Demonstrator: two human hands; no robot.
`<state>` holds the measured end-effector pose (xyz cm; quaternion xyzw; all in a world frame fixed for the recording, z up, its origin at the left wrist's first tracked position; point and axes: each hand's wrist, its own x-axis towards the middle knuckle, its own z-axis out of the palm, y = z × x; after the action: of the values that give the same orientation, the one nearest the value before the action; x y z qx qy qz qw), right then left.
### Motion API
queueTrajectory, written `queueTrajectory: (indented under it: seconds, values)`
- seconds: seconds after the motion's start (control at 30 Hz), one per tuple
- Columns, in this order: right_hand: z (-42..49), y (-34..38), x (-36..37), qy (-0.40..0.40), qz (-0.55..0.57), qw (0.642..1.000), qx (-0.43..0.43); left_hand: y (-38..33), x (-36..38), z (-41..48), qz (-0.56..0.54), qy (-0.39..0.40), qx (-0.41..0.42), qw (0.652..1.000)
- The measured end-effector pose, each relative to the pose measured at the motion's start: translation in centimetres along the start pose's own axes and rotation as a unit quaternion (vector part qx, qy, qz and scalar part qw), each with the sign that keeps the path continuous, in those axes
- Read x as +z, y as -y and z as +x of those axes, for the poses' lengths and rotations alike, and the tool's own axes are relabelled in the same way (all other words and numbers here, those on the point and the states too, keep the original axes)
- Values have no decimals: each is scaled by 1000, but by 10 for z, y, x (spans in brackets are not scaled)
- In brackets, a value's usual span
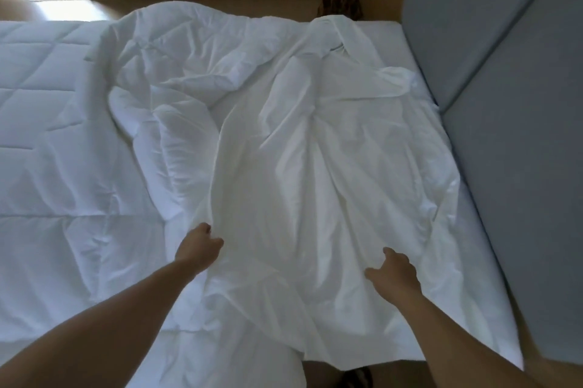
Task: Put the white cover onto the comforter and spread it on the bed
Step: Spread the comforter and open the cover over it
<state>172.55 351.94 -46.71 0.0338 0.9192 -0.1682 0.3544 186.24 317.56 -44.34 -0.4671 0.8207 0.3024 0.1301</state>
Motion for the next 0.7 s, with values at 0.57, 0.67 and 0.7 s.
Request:
queueTrajectory:
  seconds: [0.57,0.67,0.7]
  values:
    - [54,-139,-34,-53,105,993,-20,-198,202,-61,-47,248,58,966]
    - [18,-97,-48,9,147,968,-201,-249,204,-80,-197,319,11,927]
    - [7,-86,-50,43,146,956,-251,-262,202,-83,-220,319,6,922]
